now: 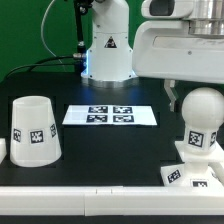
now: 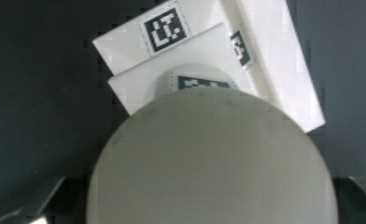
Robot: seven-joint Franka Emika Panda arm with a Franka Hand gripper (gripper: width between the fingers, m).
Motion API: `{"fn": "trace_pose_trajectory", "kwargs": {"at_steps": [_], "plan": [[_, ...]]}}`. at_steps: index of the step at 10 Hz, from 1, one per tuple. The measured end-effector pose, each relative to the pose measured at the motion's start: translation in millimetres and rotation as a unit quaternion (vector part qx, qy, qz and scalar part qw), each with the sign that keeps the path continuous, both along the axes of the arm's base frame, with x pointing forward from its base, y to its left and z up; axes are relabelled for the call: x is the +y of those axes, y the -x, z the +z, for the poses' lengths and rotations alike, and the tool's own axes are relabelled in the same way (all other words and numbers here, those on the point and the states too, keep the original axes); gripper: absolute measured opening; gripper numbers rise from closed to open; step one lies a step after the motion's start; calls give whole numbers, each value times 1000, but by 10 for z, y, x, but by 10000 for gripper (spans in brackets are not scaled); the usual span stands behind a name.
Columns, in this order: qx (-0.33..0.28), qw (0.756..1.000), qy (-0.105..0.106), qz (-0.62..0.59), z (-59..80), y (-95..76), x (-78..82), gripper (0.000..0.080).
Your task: Assemble lamp
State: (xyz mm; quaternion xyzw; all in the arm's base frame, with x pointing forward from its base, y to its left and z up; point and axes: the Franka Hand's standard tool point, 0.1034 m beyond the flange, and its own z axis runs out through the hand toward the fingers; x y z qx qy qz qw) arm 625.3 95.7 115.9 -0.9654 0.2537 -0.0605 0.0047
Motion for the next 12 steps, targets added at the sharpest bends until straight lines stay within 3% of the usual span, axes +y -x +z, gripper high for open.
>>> {"fn": "trace_pose_trajectory", "kwargs": {"at_steps": [2, 3, 7, 8, 11, 12], "plan": [[1, 991, -26, -133, -3, 7, -33, 574], [2, 971, -49, -233, -1, 31, -46, 574], [8, 935, -71, -347, 1, 54, -22, 574], [11, 919, -79, -386, 0, 55, -29, 574], [22, 827, -117, -550, -6, 59, -31, 576], [26, 808, -125, -575, -7, 55, -43, 576]]}}
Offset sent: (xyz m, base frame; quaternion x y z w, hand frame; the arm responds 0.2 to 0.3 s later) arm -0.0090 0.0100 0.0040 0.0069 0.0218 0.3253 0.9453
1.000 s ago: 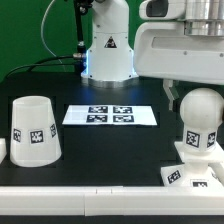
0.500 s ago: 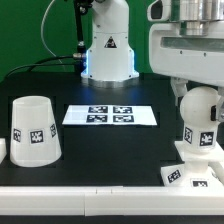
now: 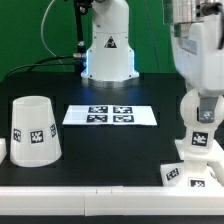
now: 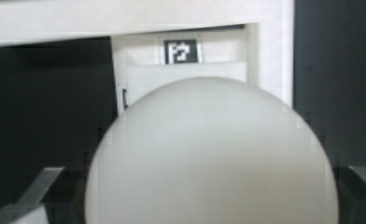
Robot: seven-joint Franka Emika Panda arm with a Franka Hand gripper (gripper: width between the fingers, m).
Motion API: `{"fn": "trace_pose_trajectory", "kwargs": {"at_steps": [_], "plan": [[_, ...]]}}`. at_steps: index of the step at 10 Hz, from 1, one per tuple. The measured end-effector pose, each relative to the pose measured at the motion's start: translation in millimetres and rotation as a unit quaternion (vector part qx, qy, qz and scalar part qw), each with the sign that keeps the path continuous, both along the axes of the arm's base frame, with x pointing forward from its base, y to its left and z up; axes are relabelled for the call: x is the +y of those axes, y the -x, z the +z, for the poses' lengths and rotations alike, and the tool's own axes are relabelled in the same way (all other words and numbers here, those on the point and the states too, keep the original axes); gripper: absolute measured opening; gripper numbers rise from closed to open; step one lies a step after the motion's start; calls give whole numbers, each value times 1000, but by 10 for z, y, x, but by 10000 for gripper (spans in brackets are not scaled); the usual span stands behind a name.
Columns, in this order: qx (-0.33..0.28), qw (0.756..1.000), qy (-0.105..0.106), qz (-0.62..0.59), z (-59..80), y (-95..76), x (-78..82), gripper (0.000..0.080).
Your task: Assemble lamp
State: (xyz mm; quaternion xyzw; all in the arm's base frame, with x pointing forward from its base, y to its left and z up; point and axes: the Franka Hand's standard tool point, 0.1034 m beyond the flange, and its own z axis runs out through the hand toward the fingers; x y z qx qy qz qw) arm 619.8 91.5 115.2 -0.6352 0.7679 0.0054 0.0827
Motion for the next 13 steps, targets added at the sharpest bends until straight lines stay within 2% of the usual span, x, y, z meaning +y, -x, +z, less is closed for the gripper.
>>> {"fn": "trace_pose_trajectory", "kwargs": {"at_steps": [2, 4, 5, 6, 8, 9, 10, 12, 13], "plan": [[5, 997, -19, -73, 18, -15, 14, 576], [3, 995, -23, -96, 33, -25, 48, 576], [4, 995, -23, -94, 26, -22, 49, 635], [4, 996, -22, -89, 18, -19, 52, 635], [3, 996, -22, -86, 20, -18, 64, 696], [-3, 997, -24, -78, 103, -31, 95, 696], [-14, 997, -29, -66, 270, -26, 114, 698], [-33, 998, -37, -41, 563, -19, 37, 698], [-40, 998, -38, -42, 626, -64, -5, 698]]}}
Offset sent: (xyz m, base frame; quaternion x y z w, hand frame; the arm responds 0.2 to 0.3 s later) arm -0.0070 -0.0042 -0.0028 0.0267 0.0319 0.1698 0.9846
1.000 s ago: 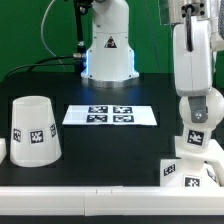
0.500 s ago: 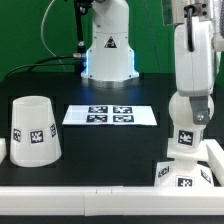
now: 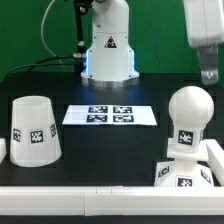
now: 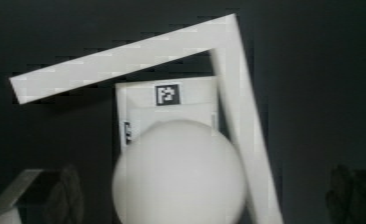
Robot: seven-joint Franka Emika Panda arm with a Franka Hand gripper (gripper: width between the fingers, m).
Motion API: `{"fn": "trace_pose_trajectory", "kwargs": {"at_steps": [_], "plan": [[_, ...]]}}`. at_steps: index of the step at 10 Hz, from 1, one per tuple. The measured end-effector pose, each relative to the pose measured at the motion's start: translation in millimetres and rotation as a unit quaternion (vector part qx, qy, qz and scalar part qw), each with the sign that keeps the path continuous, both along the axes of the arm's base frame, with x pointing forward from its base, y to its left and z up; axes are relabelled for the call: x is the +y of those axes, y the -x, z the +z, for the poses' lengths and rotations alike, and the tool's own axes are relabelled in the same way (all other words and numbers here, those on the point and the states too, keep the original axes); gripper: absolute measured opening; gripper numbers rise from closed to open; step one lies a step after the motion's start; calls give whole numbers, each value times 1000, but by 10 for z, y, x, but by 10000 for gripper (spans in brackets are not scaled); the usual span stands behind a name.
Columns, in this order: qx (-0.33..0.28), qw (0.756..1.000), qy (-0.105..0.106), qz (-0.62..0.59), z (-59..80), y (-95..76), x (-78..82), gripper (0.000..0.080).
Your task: Assemble lamp
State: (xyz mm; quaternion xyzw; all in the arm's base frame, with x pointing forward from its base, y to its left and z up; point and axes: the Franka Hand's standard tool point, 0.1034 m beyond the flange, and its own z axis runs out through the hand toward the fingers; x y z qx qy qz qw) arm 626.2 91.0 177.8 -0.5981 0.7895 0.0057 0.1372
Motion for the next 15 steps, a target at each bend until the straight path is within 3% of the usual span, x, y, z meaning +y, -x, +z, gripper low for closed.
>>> {"fn": "trace_pose_trajectory", "kwargs": {"at_steps": [5, 6, 8, 10, 15], "plan": [[3, 1000, 2, 6, -51, 23, 36, 698], [-2, 999, 10, 48, -38, 57, -12, 698], [-8, 987, 24, 157, 67, 299, -371, 698], [-7, 965, 51, 258, 57, 356, -673, 698], [-7, 965, 51, 256, 44, 333, -679, 698]]}}
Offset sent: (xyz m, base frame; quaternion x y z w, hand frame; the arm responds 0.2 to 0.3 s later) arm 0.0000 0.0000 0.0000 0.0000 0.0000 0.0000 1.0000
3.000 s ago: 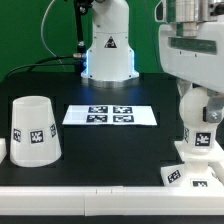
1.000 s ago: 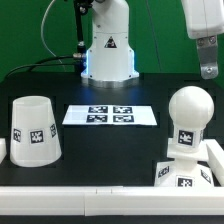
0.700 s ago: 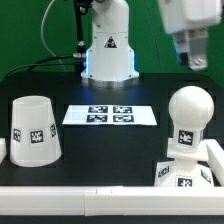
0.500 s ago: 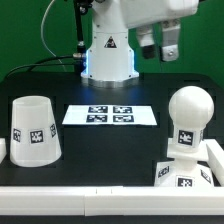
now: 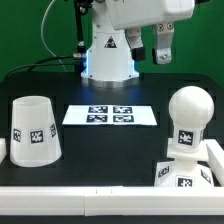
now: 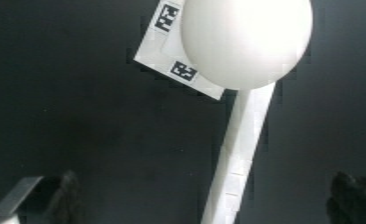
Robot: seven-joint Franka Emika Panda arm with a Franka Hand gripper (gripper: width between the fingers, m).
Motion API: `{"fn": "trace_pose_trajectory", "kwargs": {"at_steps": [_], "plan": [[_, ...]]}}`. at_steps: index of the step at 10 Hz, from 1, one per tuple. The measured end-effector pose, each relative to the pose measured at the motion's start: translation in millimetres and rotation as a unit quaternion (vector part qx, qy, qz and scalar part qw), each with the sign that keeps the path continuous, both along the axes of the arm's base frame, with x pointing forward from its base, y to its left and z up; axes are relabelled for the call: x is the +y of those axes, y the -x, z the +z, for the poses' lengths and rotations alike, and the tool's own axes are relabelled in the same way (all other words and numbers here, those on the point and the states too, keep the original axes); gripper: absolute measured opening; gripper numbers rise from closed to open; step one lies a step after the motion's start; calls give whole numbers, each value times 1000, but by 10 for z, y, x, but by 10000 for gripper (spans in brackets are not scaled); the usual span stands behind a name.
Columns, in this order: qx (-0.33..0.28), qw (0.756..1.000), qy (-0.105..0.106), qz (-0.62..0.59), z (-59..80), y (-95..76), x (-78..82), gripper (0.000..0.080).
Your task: Assemble lamp
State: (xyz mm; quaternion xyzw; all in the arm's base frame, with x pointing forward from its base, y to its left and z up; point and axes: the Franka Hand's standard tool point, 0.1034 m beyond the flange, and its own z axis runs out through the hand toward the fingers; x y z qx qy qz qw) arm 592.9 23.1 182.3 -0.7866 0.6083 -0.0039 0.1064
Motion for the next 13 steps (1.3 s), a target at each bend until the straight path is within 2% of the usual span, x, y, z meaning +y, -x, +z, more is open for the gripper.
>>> {"fn": "trace_pose_trajectory", "kwargs": {"at_steps": [1, 2, 5, 6, 7, 10, 11, 12, 13], "plan": [[0, 1000, 0, 3, -2, 4, -11, 698], [-4, 998, 9, 61, -25, 97, -168, 698], [7, 975, 37, 221, -90, 282, -800, 698], [6, 976, 42, 214, -129, 262, -820, 698], [0, 983, 32, 183, -117, 254, -728, 698], [-4, 978, 38, 206, -154, 260, -769, 698], [-15, 968, 58, 244, -290, 350, -870, 698], [-7, 958, 63, 279, -411, 482, -988, 698], [-6, 950, 76, 303, -504, 522, -1107, 698]]}}
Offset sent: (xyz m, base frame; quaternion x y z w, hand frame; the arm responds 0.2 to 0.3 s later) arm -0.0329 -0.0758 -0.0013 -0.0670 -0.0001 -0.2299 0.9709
